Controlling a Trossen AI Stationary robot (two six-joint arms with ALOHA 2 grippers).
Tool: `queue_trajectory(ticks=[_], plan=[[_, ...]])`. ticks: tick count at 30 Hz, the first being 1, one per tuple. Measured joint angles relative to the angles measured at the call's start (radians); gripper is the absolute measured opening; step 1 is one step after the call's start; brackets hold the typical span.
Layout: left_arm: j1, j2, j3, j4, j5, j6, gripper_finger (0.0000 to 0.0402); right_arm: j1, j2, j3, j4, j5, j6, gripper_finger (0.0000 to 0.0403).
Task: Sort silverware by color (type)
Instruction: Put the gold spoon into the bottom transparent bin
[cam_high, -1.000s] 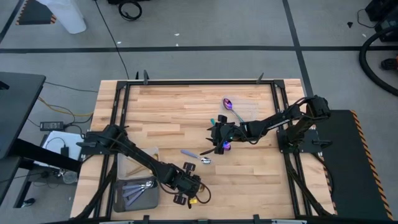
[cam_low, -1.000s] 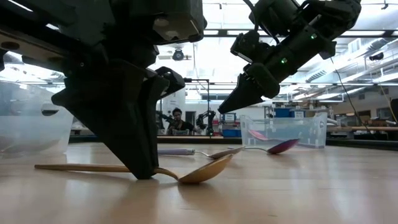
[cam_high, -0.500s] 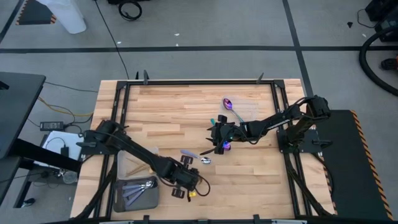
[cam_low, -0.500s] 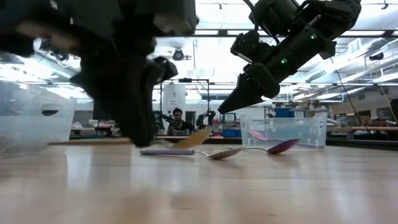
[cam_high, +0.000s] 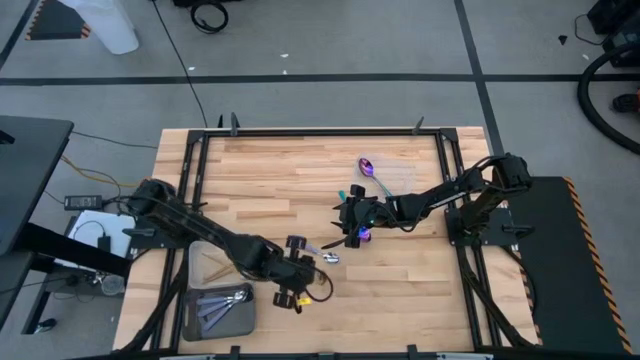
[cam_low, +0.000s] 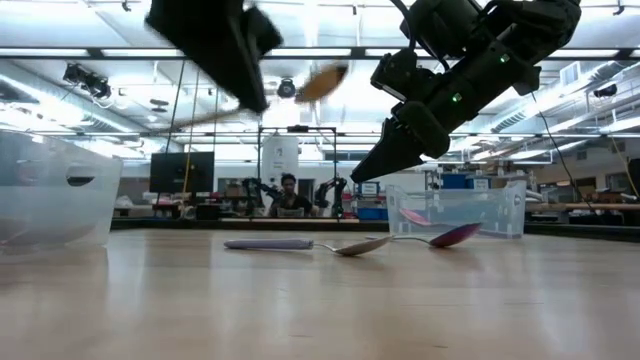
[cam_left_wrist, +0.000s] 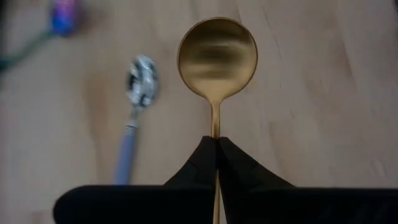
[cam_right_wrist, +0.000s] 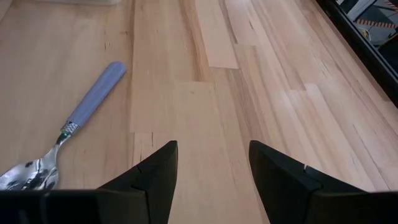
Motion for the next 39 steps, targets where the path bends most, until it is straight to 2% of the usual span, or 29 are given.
queue_trajectory(ticks=[5, 13, 31, 39], plan=[[0.007, -0.090, 0.001, -0.051, -0.045, -0.009, 0.0008, 0.000, 0.000, 0.000, -0.001, 0.001, 0.000, 0.0208], [0.000, -0.188, 0.001, -0.220, -0.072, -0.102, 0.0008, 0.000, 0.000, 0.000, -0.004, 0.001, 0.000, 0.0208], [-0.148, -0.198, 0.000, -0.666, -0.133, -0.298, 0.0008, 0.000, 0.000, 0.000, -0.003, 0.000, 0.000, 0.0208], [-0.226, -0.199, -0.137, -0.686, -0.138, -0.400, 0.0009, 0.000, 0.000, 0.000, -0.001, -0.001, 0.000, 0.0208]])
